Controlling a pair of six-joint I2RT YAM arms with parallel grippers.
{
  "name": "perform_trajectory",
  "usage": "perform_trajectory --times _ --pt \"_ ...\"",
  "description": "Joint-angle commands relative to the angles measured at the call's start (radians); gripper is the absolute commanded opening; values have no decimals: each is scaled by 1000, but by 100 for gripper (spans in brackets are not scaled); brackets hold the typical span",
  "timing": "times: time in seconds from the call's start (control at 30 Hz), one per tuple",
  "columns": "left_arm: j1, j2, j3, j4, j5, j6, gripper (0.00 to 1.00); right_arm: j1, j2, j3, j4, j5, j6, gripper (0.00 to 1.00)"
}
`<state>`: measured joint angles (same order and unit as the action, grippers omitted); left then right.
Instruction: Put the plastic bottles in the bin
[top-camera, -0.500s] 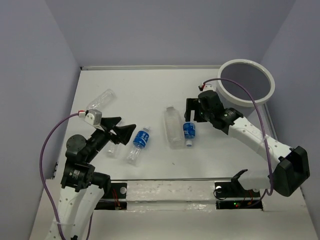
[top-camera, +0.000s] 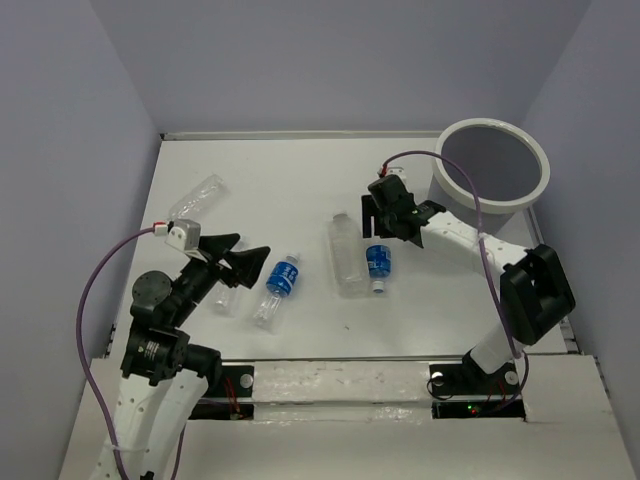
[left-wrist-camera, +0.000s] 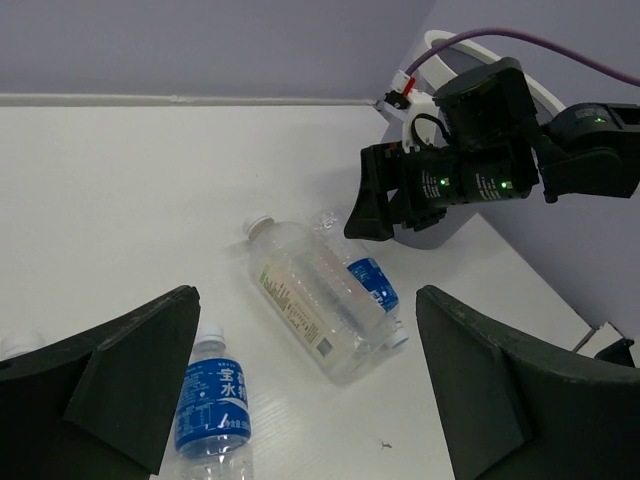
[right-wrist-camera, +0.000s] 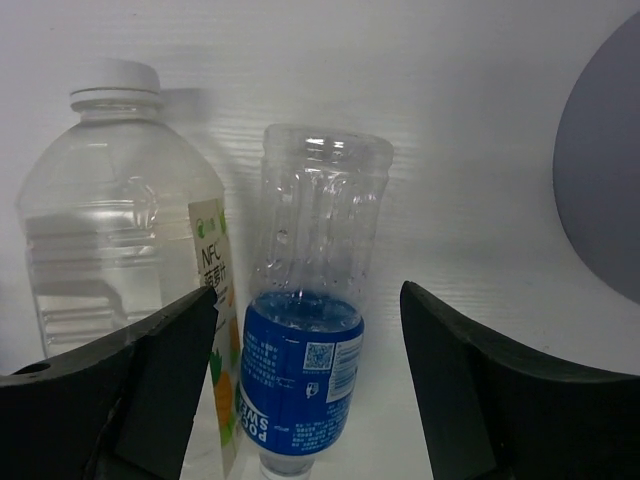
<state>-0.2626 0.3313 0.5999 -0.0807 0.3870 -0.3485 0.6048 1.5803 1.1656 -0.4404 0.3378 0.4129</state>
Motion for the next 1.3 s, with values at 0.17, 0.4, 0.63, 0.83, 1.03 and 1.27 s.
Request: perform_trajectory --times 0.17,0.4,0.63,0.83,1.03,1.27 --pt "-7 44 9 6 -14 -7 99 1 150 111 45 112 -39 80" --pt "-6 60 9 7 -5 -7 99 -28 277 173 55 81 -77 79" --pt "-6 71 9 7 -8 -7 99 -37 317 198 63 125 -109 67" --pt "-7 75 11 6 -8 -7 99 -37 180 183 68 155 -158 42" --pt "-4 78 8 7 -8 -7 99 -28 -164 233 113 -78 -216 38" --pt "-1 89 9 4 -5 -7 99 -101 -289 431 250 173 -393 35"
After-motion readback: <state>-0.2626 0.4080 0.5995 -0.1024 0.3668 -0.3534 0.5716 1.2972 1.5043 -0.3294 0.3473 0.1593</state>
